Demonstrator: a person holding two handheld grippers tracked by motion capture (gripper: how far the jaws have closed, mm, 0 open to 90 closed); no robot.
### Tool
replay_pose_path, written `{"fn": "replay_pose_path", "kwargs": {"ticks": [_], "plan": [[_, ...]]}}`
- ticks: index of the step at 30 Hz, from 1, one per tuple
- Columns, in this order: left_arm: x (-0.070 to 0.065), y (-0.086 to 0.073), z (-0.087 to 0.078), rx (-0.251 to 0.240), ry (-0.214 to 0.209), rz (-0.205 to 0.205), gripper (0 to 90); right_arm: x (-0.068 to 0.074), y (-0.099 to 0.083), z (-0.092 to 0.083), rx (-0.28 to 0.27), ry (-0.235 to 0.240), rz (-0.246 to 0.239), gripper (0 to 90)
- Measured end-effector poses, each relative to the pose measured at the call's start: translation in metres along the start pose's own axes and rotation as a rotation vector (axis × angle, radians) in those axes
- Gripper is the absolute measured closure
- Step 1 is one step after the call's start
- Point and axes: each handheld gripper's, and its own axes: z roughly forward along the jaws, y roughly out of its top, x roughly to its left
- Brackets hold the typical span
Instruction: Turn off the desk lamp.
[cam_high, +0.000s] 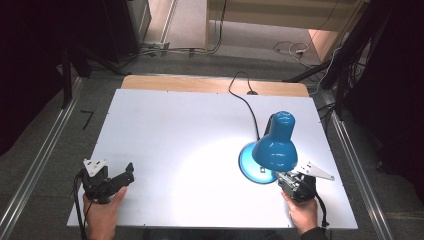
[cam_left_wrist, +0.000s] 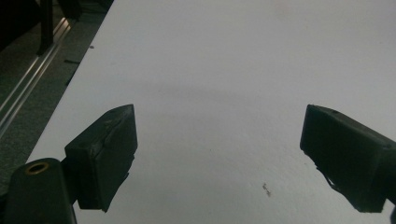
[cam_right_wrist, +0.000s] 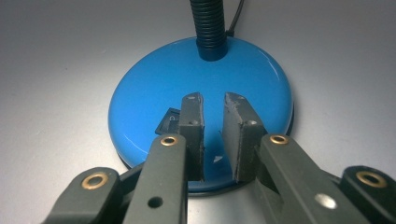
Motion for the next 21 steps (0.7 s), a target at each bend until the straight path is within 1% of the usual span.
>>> {"fn": "replay_pose_path", "kwargs": {"ticks": [4,8,13,21], "plan": [[0.0004,0.0,-0.0001,0.001,-0.002,0.0,12.0,0.0024,0.0007,0.0003,-0.006,0.003,-0.005,80.8],[0.0003,0.0,-0.0001,0.0,-0.002,0.0,12.0,0.0034,0.0009,0.0016,-0.001,0.003,-0.001,83.0],[0.0005,0.0001,-0.0002,0.001,-0.002,0.0,12.0,0.0069,0.0012,0.0033,0.004,0.006,-0.015,87.4],[0.001,0.0001,-0.0004,0.001,-0.002,-0.001,12.0,0.0107,0.001,0.0054,0.007,0.014,-0.03,87.7]]}}
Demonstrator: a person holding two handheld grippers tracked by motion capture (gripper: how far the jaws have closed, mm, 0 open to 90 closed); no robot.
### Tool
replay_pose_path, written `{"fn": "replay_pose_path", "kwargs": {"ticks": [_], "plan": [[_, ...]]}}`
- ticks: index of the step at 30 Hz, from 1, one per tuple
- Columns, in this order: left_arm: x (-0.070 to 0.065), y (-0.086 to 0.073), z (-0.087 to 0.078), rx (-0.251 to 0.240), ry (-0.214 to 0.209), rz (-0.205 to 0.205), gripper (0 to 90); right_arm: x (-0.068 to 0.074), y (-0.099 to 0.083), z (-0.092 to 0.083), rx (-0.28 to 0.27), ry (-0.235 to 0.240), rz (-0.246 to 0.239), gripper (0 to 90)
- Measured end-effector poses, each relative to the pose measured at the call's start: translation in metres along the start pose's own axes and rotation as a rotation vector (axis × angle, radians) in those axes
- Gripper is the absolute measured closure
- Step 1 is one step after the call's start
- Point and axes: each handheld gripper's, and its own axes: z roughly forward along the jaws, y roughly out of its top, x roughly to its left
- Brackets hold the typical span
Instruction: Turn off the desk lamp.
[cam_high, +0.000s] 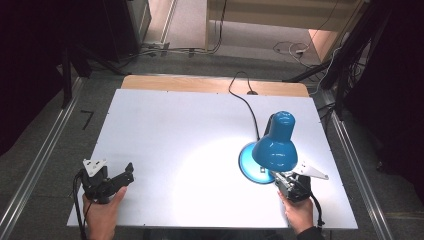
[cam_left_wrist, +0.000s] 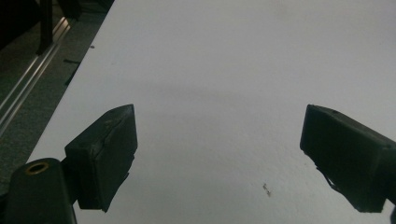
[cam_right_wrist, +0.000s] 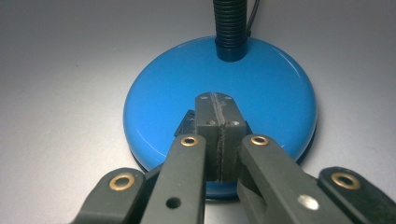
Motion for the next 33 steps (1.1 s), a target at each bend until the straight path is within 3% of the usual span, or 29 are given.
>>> {"fn": "replay_pose_path", "kwargs": {"ticks": [33], "plan": [[0.001,0.0,0.0,-0.001,-0.001,-0.011,12.0,0.009,0.0,0.011,0.024,0.013,-0.039,87.7]]}}
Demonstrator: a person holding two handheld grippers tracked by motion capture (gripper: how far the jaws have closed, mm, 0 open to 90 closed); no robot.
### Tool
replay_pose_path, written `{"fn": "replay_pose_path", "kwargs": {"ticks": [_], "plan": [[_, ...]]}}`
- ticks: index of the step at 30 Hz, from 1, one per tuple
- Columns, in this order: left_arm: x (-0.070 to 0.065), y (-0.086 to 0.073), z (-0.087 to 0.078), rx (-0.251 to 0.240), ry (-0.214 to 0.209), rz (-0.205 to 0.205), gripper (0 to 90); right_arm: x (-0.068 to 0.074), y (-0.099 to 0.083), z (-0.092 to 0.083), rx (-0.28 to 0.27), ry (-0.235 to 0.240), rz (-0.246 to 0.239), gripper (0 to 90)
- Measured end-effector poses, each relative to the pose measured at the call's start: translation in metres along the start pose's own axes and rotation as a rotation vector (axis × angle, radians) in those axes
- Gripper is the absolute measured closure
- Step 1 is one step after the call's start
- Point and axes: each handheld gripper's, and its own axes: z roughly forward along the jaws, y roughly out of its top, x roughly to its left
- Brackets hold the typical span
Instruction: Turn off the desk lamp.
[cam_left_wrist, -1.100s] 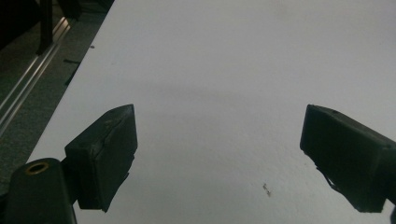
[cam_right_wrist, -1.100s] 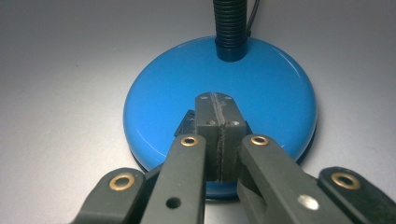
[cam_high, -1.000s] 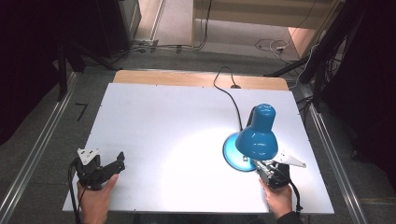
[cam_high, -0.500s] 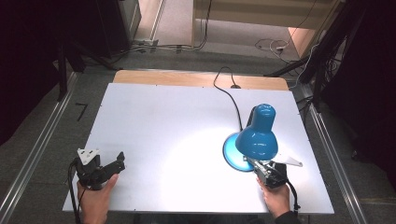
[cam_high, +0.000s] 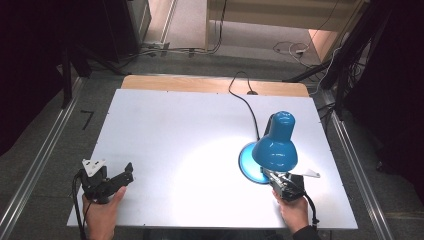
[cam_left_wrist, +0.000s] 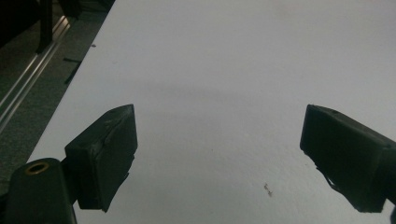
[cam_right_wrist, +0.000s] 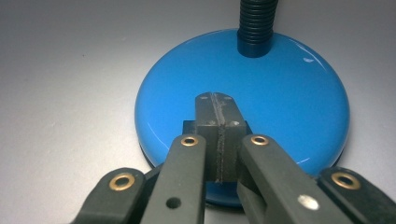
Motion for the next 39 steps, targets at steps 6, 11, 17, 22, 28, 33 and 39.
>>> {"fn": "replay_pose_path", "kwargs": {"ticks": [6,11,17,22,28,33,39], "plan": [[0.0001,0.0,-0.0001,0.002,0.0,-0.001,12.0,-0.0008,-0.0002,0.003,-0.002,-0.01,-0.02,87.8],[0.0002,-0.0001,-0.0003,0.002,-0.001,-0.004,12.0,-0.0012,-0.0003,0.0034,-0.004,-0.008,-0.02,87.8],[0.0002,-0.0005,0.0001,0.005,0.0,-0.005,12.0,-0.0013,0.0,0.004,-0.005,-0.018,-0.014,87.9],[0.0001,-0.0006,0.0003,0.006,-0.001,-0.006,12.0,-0.0016,0.0,0.0041,-0.004,-0.006,-0.019,87.9],[0.0,-0.0009,0.0007,0.006,-0.002,-0.009,12.0,-0.0016,0.0003,0.0045,-0.005,-0.001,-0.019,88.0],[0.0003,-0.0008,0.0006,0.007,-0.001,-0.01,12.0,-0.0018,0.0007,0.0051,-0.007,0.001,-0.021,88.0],[0.0007,-0.0008,0.0002,0.006,-0.003,-0.011,12.0,-0.0008,0.0025,0.0074,-0.009,-0.001,-0.031,88.0]]}}
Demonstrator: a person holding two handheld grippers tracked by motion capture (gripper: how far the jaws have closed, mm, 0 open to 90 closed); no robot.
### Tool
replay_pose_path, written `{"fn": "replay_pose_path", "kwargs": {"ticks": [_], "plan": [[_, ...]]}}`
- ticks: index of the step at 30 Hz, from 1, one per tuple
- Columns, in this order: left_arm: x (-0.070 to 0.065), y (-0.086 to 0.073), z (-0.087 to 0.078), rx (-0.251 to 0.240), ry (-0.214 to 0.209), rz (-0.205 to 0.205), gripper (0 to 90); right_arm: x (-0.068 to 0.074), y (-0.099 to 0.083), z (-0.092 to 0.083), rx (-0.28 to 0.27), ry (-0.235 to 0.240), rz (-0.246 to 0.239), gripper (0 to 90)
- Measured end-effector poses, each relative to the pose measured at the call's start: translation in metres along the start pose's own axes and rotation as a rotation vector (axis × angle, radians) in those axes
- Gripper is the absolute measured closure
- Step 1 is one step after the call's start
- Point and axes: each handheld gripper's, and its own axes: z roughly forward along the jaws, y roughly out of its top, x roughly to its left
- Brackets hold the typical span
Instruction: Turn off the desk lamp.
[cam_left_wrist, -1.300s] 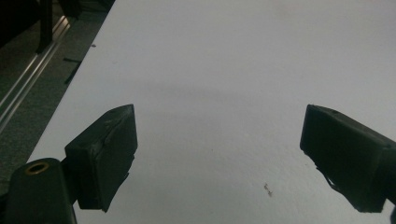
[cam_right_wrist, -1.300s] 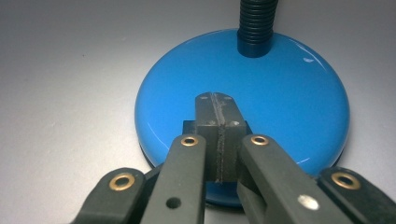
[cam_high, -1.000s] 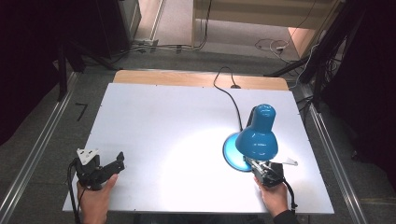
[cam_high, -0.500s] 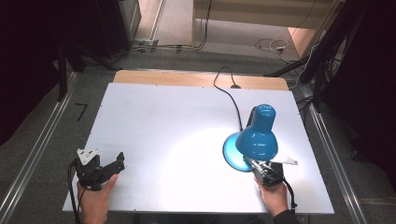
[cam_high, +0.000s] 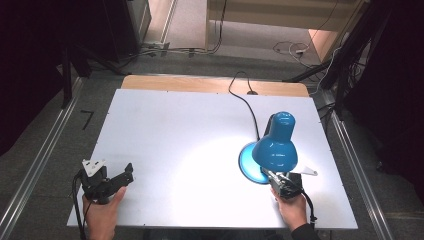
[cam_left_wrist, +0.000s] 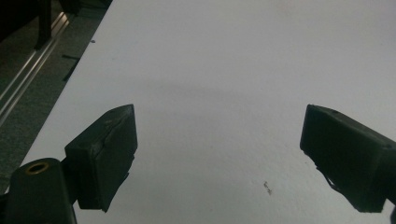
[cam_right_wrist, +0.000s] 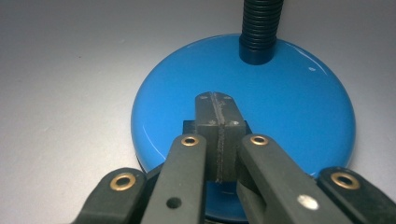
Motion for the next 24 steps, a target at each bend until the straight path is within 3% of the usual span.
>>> {"fn": "replay_pose_path", "kwargs": {"ticks": [3,4,5,6,7,8,10,12,17,24], "plan": [[0.0,0.0,-0.001,0.002,0.001,-0.002,12.0,-0.003,0.0,0.003,0.003,-0.013,0.002,88.1],[0.001,0.0,-0.001,0.001,0.001,-0.002,12.0,-0.005,0.002,0.004,-0.001,-0.055,0.047,88.1],[0.001,0.0,-0.001,-0.001,-0.001,-0.002,12.0,-0.004,0.003,0.003,0.012,-0.019,0.051,88.1],[0.001,0.0,-0.001,-0.004,-0.001,-0.005,12.0,-0.002,0.001,0.002,0.01,0.005,0.008,88.1],[0.001,0.0,-0.001,-0.005,0.0,-0.006,12.0,0.0,0.001,0.003,0.006,-0.005,-0.006,88.0],[0.002,0.001,-0.001,-0.005,-0.002,-0.008,12.0,0.0,0.002,0.003,0.012,-0.011,0.027,88.0],[0.003,0.001,-0.001,0.0,-0.001,-0.01,12.0,-0.004,0.002,0.003,0.002,-0.026,0.029,88.0],[0.003,0.001,-0.001,-0.006,-0.002,-0.012,12.0,-0.01,0.002,0.001,0.001,-0.027,0.061,87.9],[0.003,0.001,-0.001,-0.007,-0.003,-0.012,12.0,-0.014,0.0,0.0,0.003,-0.038,0.078,87.7],[0.004,0.001,-0.002,-0.009,-0.004,-0.017,12.0,-0.02,0.002,-0.005,-0.014,-0.034,0.108,76.4]]}}
